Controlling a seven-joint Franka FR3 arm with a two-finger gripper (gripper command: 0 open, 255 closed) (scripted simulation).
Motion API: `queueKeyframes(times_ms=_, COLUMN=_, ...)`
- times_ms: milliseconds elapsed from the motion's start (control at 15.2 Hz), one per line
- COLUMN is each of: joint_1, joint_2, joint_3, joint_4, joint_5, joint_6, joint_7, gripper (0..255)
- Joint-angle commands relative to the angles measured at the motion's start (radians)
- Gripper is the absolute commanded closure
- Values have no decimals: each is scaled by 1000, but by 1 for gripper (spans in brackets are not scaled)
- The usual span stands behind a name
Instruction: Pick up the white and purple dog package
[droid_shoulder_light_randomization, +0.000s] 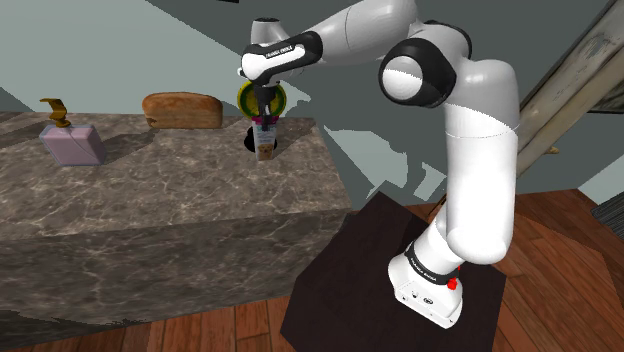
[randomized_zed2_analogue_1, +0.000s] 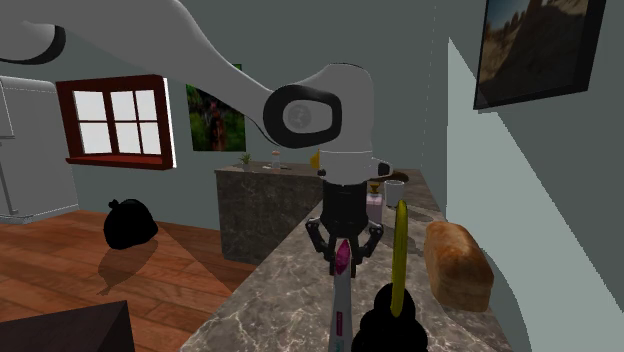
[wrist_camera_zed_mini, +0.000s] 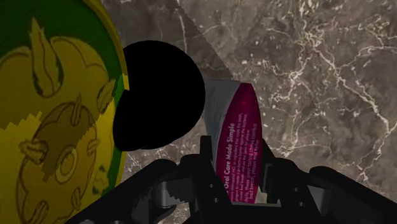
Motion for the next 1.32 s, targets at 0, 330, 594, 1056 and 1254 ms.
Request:
queueKeyframes(times_ms=0, joint_1=0, joint_2=1, joint_3=0, joint_4=-1, joint_5=0, joint_6=0, joint_7=0, gripper=255)
queueKeyframes(times_ms=330, joint_1=0, joint_2=-12, joint_3=-2, joint_4=9, joint_5=-2, joint_6=-22, joint_7=0, gripper=255)
queueKeyframes(times_ms=594, joint_1=1, joint_2=-33, joint_3=-4, joint_4=31, joint_5=-6, joint_6=-65, joint_7=2, gripper=255)
queueKeyframes(times_ms=1056, joint_1=2, joint_2=-64, joint_3=-7, joint_4=79, joint_5=-12, joint_6=-143, joint_7=5, gripper=255)
queueKeyframes(times_ms=1254, joint_1=2, joint_2=-72, joint_3=-8, joint_4=96, joint_5=-14, joint_6=-168, joint_7=6, gripper=255)
